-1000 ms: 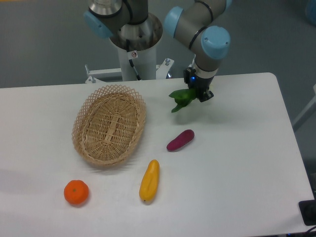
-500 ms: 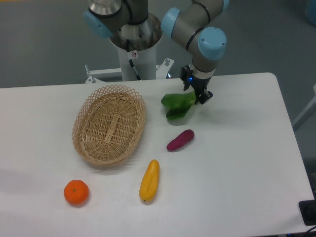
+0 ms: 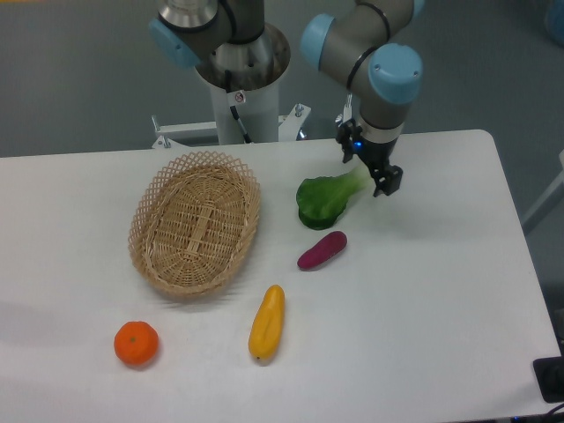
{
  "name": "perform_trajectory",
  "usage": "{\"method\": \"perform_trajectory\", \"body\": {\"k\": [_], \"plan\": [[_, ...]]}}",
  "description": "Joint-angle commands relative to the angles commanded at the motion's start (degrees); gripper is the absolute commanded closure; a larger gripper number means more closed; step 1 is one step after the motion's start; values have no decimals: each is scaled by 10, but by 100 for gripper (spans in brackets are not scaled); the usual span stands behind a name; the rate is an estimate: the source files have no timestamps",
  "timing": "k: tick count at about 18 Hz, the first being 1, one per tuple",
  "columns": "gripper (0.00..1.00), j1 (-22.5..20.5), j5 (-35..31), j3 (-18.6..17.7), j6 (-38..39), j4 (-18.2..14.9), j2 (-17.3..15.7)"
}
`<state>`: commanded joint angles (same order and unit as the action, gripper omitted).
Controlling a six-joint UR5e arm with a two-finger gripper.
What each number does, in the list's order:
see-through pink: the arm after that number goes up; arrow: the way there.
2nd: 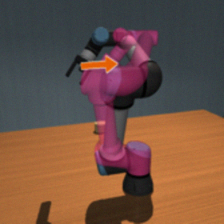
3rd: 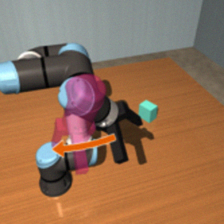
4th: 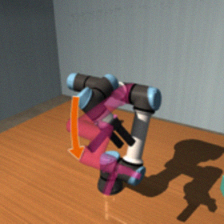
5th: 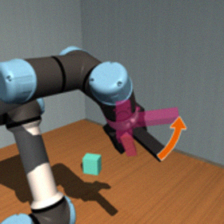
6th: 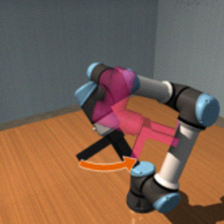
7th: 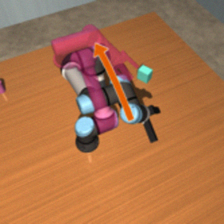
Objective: Place the green vegetable on the table
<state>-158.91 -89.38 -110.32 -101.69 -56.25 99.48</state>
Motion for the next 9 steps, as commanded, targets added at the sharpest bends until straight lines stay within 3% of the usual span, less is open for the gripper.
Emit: {"method": "perform_trajectory", "body": {"k": [5,9], "plan": [[0,23,1,84,73,-1,43],[0,33,2,129,101,-1,69]]}}
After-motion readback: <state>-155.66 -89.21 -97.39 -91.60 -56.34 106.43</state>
